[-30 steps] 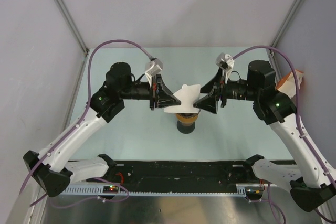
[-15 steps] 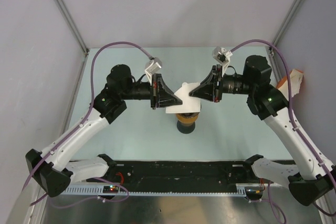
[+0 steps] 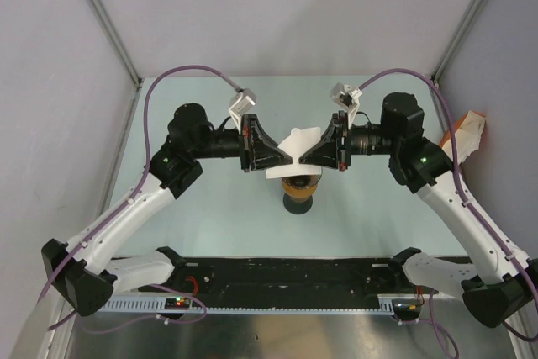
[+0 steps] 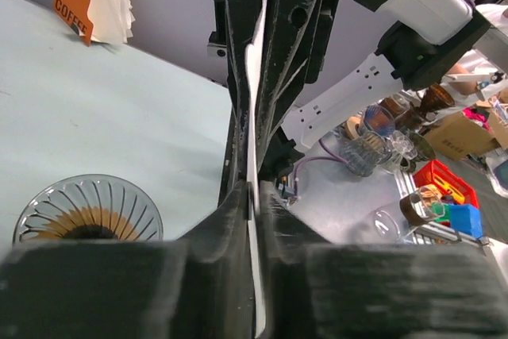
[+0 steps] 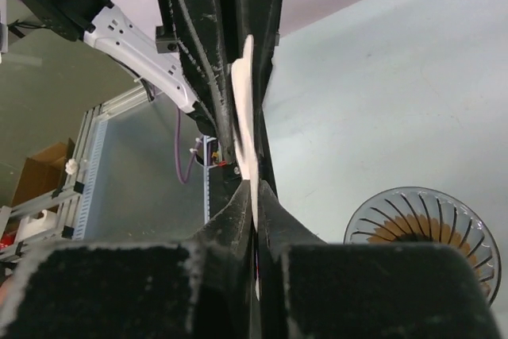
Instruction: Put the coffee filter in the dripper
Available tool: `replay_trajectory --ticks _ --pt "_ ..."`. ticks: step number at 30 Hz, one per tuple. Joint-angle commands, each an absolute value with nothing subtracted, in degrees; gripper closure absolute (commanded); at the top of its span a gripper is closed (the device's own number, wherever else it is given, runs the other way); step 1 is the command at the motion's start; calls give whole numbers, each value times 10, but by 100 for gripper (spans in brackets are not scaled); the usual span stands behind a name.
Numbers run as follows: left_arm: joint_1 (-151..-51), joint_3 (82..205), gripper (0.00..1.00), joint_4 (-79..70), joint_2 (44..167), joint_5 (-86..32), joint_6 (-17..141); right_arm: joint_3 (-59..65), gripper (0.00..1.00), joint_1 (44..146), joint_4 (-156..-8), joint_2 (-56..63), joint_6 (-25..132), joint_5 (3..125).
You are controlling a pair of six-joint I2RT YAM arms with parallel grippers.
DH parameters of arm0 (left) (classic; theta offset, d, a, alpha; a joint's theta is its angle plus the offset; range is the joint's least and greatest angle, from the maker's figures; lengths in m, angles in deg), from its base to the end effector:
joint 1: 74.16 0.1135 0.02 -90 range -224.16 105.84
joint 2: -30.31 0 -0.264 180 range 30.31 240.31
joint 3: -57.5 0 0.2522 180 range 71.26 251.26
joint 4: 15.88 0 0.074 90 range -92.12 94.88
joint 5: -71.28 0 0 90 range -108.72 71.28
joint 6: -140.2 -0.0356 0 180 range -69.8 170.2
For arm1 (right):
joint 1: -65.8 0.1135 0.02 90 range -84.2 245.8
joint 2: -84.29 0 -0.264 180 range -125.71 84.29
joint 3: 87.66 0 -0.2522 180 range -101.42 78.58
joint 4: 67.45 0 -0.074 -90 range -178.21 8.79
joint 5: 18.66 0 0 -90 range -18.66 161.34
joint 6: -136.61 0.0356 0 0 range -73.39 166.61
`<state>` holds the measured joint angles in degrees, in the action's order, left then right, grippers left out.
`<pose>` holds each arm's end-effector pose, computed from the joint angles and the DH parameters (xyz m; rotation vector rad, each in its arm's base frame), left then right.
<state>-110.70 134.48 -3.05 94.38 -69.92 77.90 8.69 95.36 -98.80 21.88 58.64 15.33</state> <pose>0.1817 -0.1692 0.4074 0.9046 1.5636 -1.5281 0.1814 0.1368 0.4224 -1.0137 1.5746 1.3591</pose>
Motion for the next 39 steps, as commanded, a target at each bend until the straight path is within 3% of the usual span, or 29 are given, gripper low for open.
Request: replay_trajectory --ticks 1,3,6,9,13,22,34,39 --pt "-1100 1330 69 -58 929 -702 782 86 99 950 -961 234 571 127" --pt "-1087 1333 50 -27 919 -720 761 85 100 949 -989 239 531 116" --pt "-1048 1344 30 46 894 -755 702 80 100 961 -1103 248 406 122" --pt "-1009 1334 22 76 859 -778 667 78 100 990 -1213 258 270 151" --pt "-1008 1326 28 97 835 -794 636 79 100 1021 -1281 264 198 166" --pt "-1075 1326 43 100 861 -800 626 79 100 1049 -1285 241 176 160" --pt "-1135 1344 49 103 909 -816 635 79 100 1068 -1280 223 177 175" --pt "-1142 1351 57 102 920 -814 636 79 100 1073 -1279 220 178 177"
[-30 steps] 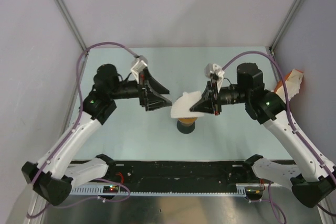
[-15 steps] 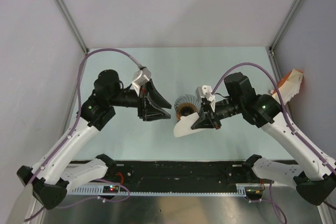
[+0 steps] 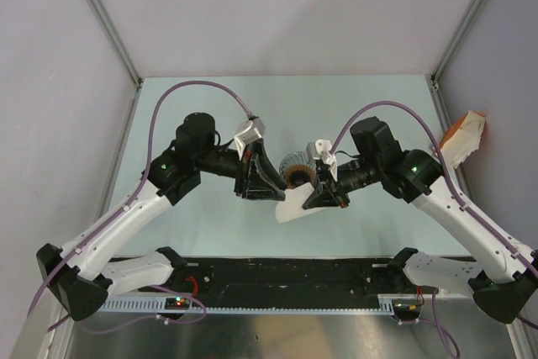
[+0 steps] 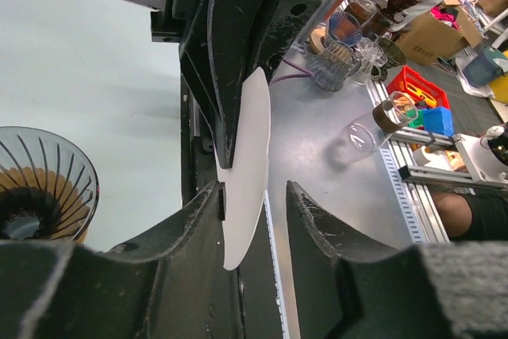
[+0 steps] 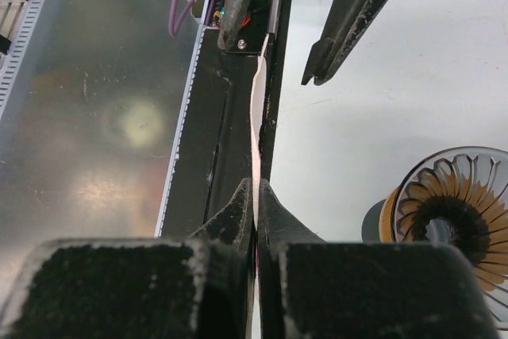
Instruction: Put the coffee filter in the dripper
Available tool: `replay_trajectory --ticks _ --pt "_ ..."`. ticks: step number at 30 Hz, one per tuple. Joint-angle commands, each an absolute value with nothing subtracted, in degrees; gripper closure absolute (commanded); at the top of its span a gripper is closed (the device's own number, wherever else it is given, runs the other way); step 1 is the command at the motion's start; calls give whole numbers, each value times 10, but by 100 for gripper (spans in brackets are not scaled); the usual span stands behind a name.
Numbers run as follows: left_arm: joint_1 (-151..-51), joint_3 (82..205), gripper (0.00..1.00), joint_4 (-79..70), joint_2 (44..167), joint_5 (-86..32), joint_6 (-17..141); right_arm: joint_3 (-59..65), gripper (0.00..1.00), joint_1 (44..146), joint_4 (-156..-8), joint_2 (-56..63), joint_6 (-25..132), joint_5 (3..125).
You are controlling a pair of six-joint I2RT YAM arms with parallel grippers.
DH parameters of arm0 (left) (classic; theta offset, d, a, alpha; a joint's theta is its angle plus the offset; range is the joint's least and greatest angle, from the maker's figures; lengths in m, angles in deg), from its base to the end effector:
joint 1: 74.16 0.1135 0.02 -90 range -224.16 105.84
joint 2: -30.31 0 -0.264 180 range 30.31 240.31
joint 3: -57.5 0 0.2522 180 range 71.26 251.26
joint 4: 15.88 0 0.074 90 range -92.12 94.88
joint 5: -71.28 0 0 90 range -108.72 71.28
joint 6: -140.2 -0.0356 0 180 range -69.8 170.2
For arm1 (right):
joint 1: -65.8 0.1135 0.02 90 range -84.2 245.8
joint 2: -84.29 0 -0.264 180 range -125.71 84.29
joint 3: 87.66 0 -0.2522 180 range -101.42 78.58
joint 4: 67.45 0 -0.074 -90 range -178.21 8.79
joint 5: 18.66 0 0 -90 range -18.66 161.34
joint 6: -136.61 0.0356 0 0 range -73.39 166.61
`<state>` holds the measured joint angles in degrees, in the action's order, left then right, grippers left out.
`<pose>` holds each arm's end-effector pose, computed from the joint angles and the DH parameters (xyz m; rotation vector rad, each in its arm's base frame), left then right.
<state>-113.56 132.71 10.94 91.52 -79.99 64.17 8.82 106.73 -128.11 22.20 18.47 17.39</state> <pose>0.1551 -0.1678 0.3857 1.2155 1.5552 -1.5839 0.1358 0.1559 0.3789 -1.6097 1.4436 1.1742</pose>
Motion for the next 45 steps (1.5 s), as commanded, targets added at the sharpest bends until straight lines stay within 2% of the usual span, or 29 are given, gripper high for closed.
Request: replay_trajectory --ticks 1,9,19,45 --pt "-1142 1353 60 102 921 -815 636 79 100 1073 -1280 220 177 177" --pt "-1142 1361 79 102 924 -821 637 79 100 1078 -1286 221 171 179" --pt "-1142 1366 99 102 927 -826 641 79 100 1080 -1292 224 164 179" --pt "-1161 1354 100 102 943 -799 648 57 100 1081 -1275 204 203 182"
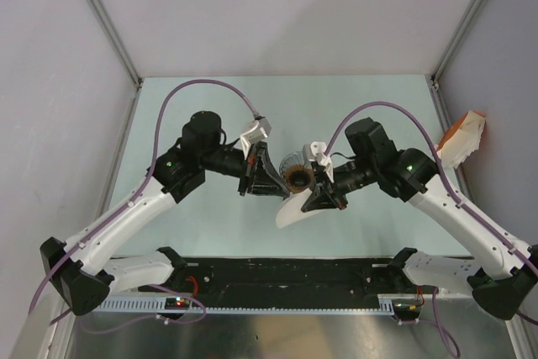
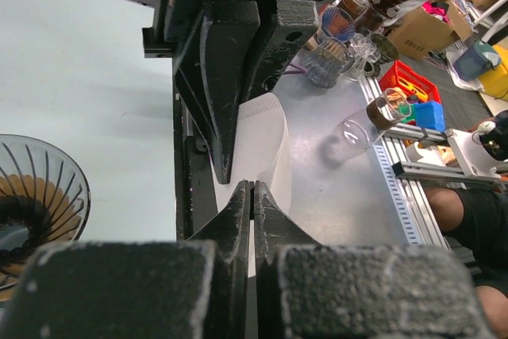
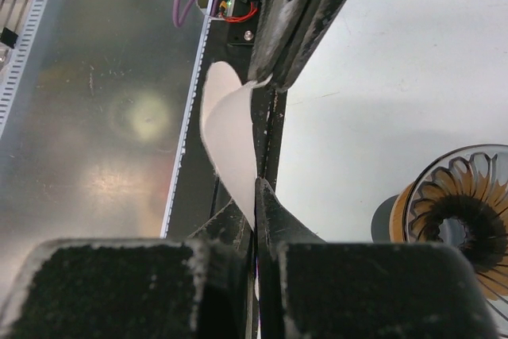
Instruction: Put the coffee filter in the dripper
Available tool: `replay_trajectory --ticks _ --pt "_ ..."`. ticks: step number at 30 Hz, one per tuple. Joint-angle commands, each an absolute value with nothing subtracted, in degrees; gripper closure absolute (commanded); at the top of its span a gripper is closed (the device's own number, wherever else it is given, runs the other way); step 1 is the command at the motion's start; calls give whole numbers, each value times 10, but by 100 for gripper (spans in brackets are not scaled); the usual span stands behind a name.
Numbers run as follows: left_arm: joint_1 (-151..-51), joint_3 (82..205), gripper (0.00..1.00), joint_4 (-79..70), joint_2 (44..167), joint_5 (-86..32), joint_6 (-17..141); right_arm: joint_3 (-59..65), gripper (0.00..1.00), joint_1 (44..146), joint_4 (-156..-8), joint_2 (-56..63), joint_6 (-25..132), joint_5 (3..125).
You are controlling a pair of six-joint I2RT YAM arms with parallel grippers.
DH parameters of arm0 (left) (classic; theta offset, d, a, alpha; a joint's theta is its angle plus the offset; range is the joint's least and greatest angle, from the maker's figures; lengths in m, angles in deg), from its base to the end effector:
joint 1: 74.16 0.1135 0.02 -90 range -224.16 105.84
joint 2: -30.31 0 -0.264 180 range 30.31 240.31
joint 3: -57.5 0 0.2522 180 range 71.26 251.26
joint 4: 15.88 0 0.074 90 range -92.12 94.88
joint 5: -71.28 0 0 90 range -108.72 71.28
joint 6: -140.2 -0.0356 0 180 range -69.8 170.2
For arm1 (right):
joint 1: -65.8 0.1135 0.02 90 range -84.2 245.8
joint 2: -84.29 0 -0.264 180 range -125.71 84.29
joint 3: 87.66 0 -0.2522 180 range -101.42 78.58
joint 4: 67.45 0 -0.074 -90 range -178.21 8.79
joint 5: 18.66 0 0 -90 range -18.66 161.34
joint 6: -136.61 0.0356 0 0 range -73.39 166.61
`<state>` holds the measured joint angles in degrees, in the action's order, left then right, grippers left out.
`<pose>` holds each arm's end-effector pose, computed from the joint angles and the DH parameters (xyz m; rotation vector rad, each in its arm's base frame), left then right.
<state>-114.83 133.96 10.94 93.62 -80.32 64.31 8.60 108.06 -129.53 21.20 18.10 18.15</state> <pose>0.1581 -0.1771 0.3853 1.2378 1.5627 -1.6082 0.1348 0.1610 0.3748 -1.6381 1.4690 1.1827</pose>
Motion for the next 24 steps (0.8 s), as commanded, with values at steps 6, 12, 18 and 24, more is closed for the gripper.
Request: replay_trajectory --ticks 6,12,18,24 --pt "-1172 1354 100 102 955 -789 650 52 100 1077 -1259 193 233 177" --pt "-1172 1354 100 102 959 -772 657 51 100 1074 -1256 193 244 171" --pt "-1172 1350 100 102 956 -765 661 51 100 1072 -1262 196 240 169" --pt "-1172 1350 100 102 955 -757 668 53 100 1063 -1250 189 268 153"
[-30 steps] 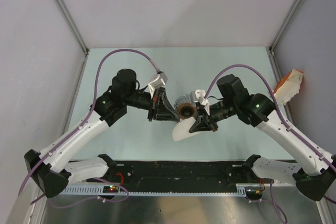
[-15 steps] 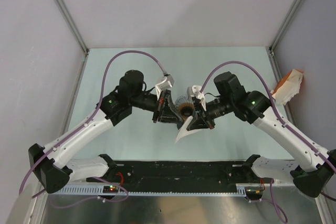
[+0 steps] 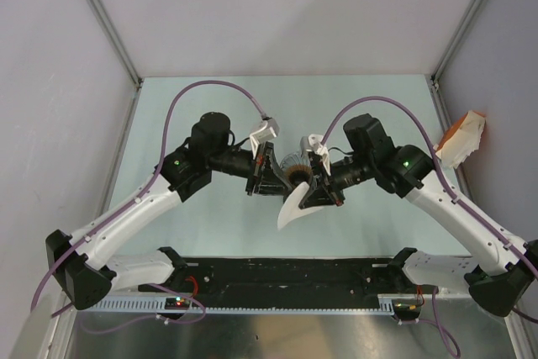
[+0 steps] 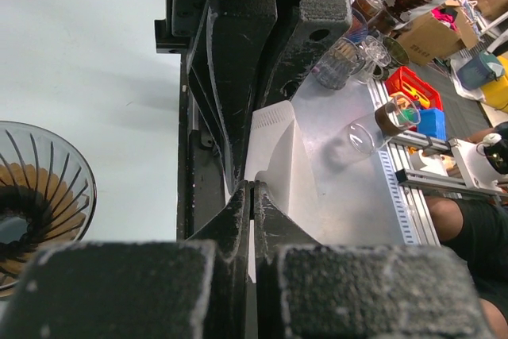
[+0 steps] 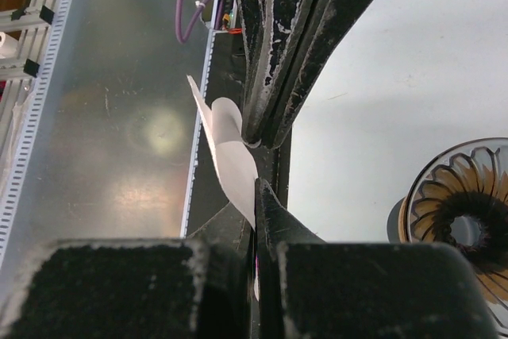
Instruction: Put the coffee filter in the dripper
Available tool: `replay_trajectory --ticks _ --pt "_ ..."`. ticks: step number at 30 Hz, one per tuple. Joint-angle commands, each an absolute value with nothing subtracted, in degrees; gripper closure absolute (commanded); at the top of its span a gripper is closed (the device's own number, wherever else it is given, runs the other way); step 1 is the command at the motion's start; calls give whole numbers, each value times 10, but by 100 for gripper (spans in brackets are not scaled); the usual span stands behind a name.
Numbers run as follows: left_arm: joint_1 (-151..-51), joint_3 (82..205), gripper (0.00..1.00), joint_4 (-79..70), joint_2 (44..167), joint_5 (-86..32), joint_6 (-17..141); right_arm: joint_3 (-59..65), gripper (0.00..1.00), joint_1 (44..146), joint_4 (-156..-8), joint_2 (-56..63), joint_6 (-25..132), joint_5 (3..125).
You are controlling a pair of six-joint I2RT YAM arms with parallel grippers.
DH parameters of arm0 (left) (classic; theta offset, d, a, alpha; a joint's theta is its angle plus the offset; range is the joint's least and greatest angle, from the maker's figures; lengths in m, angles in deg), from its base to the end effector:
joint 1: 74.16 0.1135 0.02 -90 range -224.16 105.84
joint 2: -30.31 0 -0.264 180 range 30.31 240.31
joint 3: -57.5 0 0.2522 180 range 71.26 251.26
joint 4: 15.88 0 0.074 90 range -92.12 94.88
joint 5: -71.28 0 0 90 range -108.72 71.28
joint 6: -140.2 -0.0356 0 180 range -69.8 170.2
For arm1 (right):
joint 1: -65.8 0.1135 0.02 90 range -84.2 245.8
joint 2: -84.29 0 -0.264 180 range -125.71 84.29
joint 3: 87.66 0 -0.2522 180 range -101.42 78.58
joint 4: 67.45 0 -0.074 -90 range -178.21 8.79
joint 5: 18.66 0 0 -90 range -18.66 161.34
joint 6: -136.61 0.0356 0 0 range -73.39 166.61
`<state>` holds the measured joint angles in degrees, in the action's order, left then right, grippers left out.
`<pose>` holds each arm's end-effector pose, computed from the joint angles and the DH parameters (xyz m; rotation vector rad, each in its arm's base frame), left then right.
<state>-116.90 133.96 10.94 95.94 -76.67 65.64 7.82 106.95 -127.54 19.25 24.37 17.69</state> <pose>0.1617 -0.1905 0.3758 1.2066 1.6424 -1.5993 0.1457 0.1654 0.3750 -1.5562 1.5679 1.2359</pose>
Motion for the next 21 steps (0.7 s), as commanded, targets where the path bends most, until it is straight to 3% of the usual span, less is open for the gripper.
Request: replay_trajectory --ticks 1,15,17,21 --pt "-1172 1350 100 102 955 -756 668 53 100 1061 -1247 186 275 148" --pt "-1158 1339 100 102 942 -755 666 53 100 1052 -1248 182 272 116" --pt "-1131 1338 90 102 931 -758 662 54 100 1051 -1264 192 251 123" --pt "-1062 1338 48 103 895 -787 653 63 100 1051 -1285 211 226 136"
